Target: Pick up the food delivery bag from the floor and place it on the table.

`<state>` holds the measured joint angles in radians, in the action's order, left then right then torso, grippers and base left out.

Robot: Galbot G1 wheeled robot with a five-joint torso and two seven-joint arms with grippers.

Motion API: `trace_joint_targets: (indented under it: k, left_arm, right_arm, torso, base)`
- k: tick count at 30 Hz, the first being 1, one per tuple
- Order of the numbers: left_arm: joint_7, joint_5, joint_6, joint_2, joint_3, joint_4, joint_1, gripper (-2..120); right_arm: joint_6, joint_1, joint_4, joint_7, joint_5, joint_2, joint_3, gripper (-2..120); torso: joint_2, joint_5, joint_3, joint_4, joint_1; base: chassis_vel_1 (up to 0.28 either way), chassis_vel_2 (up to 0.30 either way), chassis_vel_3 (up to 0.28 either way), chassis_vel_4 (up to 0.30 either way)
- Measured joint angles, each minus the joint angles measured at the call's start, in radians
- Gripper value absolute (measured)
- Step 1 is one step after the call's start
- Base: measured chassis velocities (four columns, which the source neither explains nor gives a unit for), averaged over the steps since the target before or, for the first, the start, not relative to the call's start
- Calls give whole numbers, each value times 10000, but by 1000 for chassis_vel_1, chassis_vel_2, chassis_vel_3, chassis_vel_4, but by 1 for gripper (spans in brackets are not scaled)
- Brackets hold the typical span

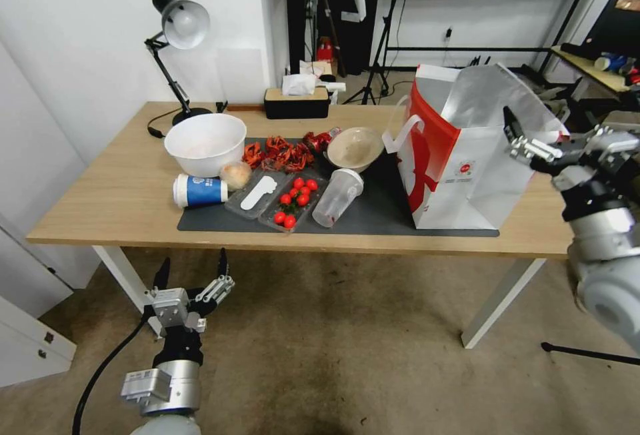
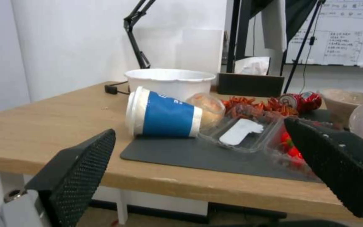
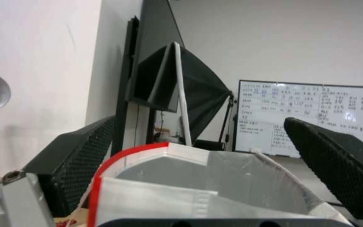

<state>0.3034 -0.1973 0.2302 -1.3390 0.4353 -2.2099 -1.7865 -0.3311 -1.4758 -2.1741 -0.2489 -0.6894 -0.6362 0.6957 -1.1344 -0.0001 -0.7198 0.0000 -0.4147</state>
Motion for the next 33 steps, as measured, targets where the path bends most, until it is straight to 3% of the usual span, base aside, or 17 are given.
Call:
trace_joint_targets:
  k: [8, 15, 23, 33]
  left_arm:
    - [-199, 208, -29, -36, -15, -62, -47, 100]
    - [-501, 282, 19, -31, -57, -68, -93, 100]
    - [-593, 257, 54, -57, -112, 6, -106, 100]
    - [-595, 341, 51, -117, -180, 141, -132, 100]
  right_arm:
    - [-633, -1388, -751, -419, 1256, -425, -27, 100]
    - [-435, -2807, -1318, -1709, 2602, -1099, -584, 100]
    - [257, -3618, -1662, -2523, 3055, -2069, -1774, 100]
    - [271, -3475, -1019, -2882, 4158, -3345, -3504, 100]
  torso:
    - [-1, 0, 0, -5, 0]
    - [0, 0, 0, -1, 0]
    - [0, -1, 0, 0, 1]
    - [1, -2, 0, 0, 0]
  base:
    - [0, 0, 0, 0]
    - [0, 0, 0, 0]
    - [0, 0, 0, 0]
    - [0, 0, 0, 0]
